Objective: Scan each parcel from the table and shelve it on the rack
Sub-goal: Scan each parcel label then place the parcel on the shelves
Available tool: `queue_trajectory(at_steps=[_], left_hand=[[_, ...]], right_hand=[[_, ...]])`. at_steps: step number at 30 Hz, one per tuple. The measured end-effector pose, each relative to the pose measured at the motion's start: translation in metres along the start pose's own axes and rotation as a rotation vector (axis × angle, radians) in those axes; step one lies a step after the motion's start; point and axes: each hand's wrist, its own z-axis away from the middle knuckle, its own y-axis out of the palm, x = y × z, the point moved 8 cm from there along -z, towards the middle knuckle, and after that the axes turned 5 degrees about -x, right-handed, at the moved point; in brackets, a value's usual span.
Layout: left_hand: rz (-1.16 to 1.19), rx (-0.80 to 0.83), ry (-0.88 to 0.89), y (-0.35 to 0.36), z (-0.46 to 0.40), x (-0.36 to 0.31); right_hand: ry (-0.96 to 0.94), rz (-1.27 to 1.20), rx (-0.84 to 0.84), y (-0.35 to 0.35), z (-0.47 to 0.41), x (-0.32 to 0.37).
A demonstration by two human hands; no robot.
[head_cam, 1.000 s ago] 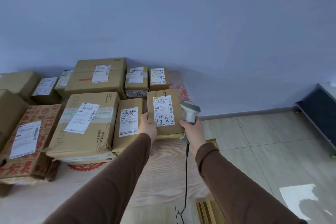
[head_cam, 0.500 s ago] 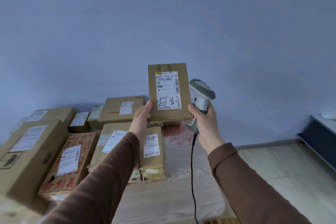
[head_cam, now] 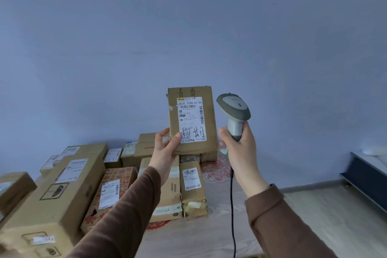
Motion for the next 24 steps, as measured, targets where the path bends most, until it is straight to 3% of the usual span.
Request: queue_trajectory(at_steps=[5,24], left_hand=[[0.008,-0.015,0.028,-0.003,0.002,-0.005],[-0.051,-0.013,0.051,0.012,-0.002,-0.012]], right_hand=[[-0.015,0.042,0.126,0.026,0.025,0.034],[-0.009,0.15,0.116,0.041,0.035,0.032]])
